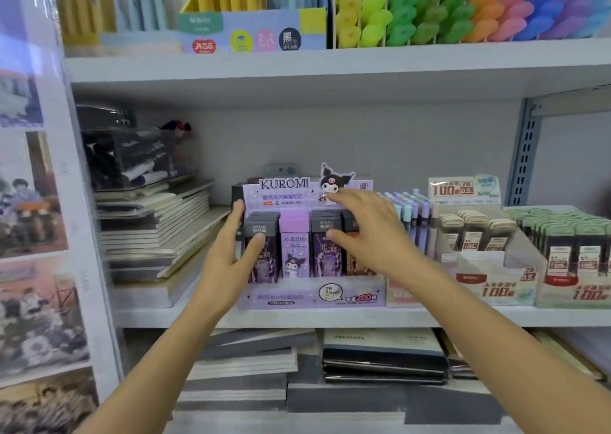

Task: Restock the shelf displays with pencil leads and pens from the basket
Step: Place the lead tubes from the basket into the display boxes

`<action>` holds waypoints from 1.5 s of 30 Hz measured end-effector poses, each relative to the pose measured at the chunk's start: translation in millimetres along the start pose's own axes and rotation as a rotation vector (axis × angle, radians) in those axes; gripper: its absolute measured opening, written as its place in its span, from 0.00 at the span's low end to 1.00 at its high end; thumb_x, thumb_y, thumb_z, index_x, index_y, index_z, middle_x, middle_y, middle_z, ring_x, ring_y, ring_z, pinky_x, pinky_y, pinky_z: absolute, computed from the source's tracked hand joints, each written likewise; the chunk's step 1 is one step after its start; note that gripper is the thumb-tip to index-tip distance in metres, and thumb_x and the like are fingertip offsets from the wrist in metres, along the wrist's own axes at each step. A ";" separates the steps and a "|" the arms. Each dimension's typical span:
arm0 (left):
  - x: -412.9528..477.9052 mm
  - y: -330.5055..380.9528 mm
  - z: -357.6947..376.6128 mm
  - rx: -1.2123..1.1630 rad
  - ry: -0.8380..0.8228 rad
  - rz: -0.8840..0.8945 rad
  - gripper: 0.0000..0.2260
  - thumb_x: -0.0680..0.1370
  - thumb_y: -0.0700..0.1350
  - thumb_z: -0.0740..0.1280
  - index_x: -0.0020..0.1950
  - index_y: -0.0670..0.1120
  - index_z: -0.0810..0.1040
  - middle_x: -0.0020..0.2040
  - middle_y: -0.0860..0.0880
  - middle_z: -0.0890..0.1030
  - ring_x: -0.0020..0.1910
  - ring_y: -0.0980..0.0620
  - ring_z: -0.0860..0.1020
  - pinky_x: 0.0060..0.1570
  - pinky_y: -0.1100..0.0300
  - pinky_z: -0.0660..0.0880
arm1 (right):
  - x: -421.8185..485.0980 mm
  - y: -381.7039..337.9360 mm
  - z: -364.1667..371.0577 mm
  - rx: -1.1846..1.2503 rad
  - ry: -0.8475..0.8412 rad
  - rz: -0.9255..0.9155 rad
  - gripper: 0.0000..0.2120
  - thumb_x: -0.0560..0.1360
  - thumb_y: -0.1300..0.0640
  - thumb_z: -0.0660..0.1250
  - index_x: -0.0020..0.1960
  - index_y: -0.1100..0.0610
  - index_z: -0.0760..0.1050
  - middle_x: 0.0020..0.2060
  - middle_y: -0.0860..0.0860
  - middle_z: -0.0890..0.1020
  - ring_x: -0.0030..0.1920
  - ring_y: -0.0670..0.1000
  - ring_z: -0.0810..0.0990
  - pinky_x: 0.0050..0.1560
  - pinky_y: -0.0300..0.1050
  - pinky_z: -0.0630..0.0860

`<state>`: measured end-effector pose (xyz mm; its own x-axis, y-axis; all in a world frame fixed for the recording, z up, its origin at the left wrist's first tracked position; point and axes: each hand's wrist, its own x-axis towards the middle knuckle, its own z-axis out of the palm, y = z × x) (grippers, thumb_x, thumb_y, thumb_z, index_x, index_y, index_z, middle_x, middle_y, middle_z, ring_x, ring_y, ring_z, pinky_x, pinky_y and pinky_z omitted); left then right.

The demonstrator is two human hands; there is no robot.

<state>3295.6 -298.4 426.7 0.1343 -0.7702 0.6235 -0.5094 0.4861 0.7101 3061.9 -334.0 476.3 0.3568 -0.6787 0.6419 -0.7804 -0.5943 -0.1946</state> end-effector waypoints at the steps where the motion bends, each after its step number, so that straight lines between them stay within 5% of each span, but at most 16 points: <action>1: 3.8 0.2 -1.4 0.024 -0.037 0.017 0.30 0.78 0.53 0.63 0.79 0.54 0.57 0.76 0.58 0.63 0.74 0.62 0.61 0.69 0.70 0.59 | 1.2 1.7 -0.4 -0.011 -0.039 0.015 0.29 0.76 0.46 0.68 0.74 0.49 0.65 0.71 0.48 0.70 0.71 0.52 0.66 0.72 0.50 0.61; 8: 6.1 5.4 -2.7 0.198 -0.013 0.160 0.21 0.80 0.44 0.65 0.73 0.48 0.68 0.70 0.55 0.71 0.69 0.55 0.69 0.67 0.62 0.66 | 4.7 -2.5 3.9 -0.021 -0.036 -0.028 0.24 0.74 0.49 0.72 0.69 0.50 0.73 0.59 0.49 0.81 0.59 0.52 0.78 0.58 0.50 0.75; 13: 15.6 22.9 -0.7 0.462 -0.087 0.299 0.24 0.80 0.47 0.65 0.75 0.48 0.65 0.74 0.54 0.65 0.76 0.55 0.57 0.74 0.59 0.54 | 11.1 -3.1 3.1 0.020 -0.071 -0.068 0.30 0.74 0.48 0.72 0.73 0.48 0.67 0.70 0.48 0.73 0.69 0.51 0.71 0.67 0.49 0.68; 17: 19.4 28.7 12.3 0.542 -0.107 0.319 0.18 0.81 0.45 0.64 0.70 0.45 0.73 0.68 0.48 0.74 0.70 0.47 0.67 0.69 0.59 0.59 | 14.0 -11.7 12.5 0.005 -0.028 -0.088 0.24 0.73 0.52 0.72 0.69 0.50 0.73 0.63 0.49 0.79 0.63 0.53 0.76 0.62 0.48 0.71; 23: 18.6 30.4 16.4 0.630 -0.065 0.333 0.17 0.80 0.45 0.66 0.68 0.44 0.76 0.65 0.47 0.77 0.68 0.44 0.69 0.71 0.53 0.57 | 8.6 -13.2 6.5 0.068 -0.027 -0.141 0.22 0.76 0.54 0.70 0.69 0.50 0.72 0.66 0.49 0.77 0.66 0.50 0.73 0.67 0.49 0.69; 27: 12.9 44.4 31.5 0.617 -0.028 0.383 0.19 0.79 0.45 0.66 0.71 0.46 0.73 0.71 0.48 0.72 0.73 0.46 0.65 0.75 0.44 0.54 | -15.1 14.5 -34.1 0.222 0.181 -0.142 0.21 0.75 0.55 0.70 0.67 0.48 0.74 0.63 0.45 0.78 0.63 0.40 0.72 0.65 0.35 0.64; 29: 10.1 57.6 51.2 0.533 -0.067 0.449 0.20 0.80 0.46 0.65 0.72 0.46 0.71 0.73 0.50 0.70 0.74 0.48 0.64 0.75 0.45 0.57 | -26.5 43.2 -57.6 0.212 0.282 -0.075 0.21 0.76 0.55 0.69 0.68 0.50 0.73 0.66 0.46 0.76 0.64 0.42 0.71 0.67 0.39 0.65; 33: 9.9 84.2 101.6 0.450 -0.179 0.488 0.23 0.81 0.52 0.61 0.76 0.49 0.65 0.76 0.53 0.63 0.77 0.52 0.56 0.75 0.62 0.43 | -42.7 89.0 -75.4 0.087 -0.015 0.133 0.28 0.79 0.49 0.64 0.76 0.48 0.60 0.75 0.46 0.62 0.75 0.47 0.61 0.74 0.47 0.58; 35: 10.1 87.3 122.0 0.490 -0.259 0.479 0.28 0.81 0.59 0.57 0.79 0.52 0.56 0.79 0.54 0.55 0.78 0.56 0.50 0.76 0.59 0.39 | -45.3 98.2 -70.1 0.074 -0.108 0.116 0.28 0.79 0.49 0.64 0.76 0.47 0.60 0.75 0.45 0.64 0.73 0.47 0.63 0.74 0.48 0.62; 37: 10.0 85.2 132.5 0.541 -0.287 0.471 0.32 0.79 0.64 0.53 0.80 0.54 0.50 0.79 0.56 0.52 0.78 0.59 0.48 0.77 0.54 0.39 | -43.4 101.6 -66.1 0.082 -0.041 0.090 0.25 0.78 0.52 0.66 0.74 0.48 0.65 0.71 0.45 0.70 0.69 0.47 0.69 0.71 0.46 0.66; 41: 9.7 84.8 132.5 0.450 -0.233 0.471 0.31 0.78 0.65 0.53 0.78 0.53 0.57 0.77 0.57 0.60 0.76 0.60 0.55 0.77 0.56 0.44 | -39.4 101.1 -56.5 0.073 0.065 0.064 0.22 0.77 0.55 0.68 0.71 0.49 0.70 0.67 0.45 0.74 0.66 0.46 0.72 0.68 0.41 0.65; 45: 14.4 83.5 131.4 0.469 -0.217 0.476 0.30 0.80 0.63 0.53 0.79 0.54 0.53 0.78 0.60 0.53 0.76 0.63 0.49 0.77 0.58 0.42 | -32.2 110.9 -66.3 0.095 0.037 0.063 0.19 0.81 0.56 0.59 0.71 0.50 0.68 0.68 0.47 0.73 0.67 0.46 0.70 0.71 0.47 0.66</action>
<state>3143.3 -323.2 452.0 -0.3426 -0.6068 0.7173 -0.7901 0.5992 0.1296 2929.8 -349.4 483.2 0.2881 -0.7009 0.6525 -0.7477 -0.5904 -0.3041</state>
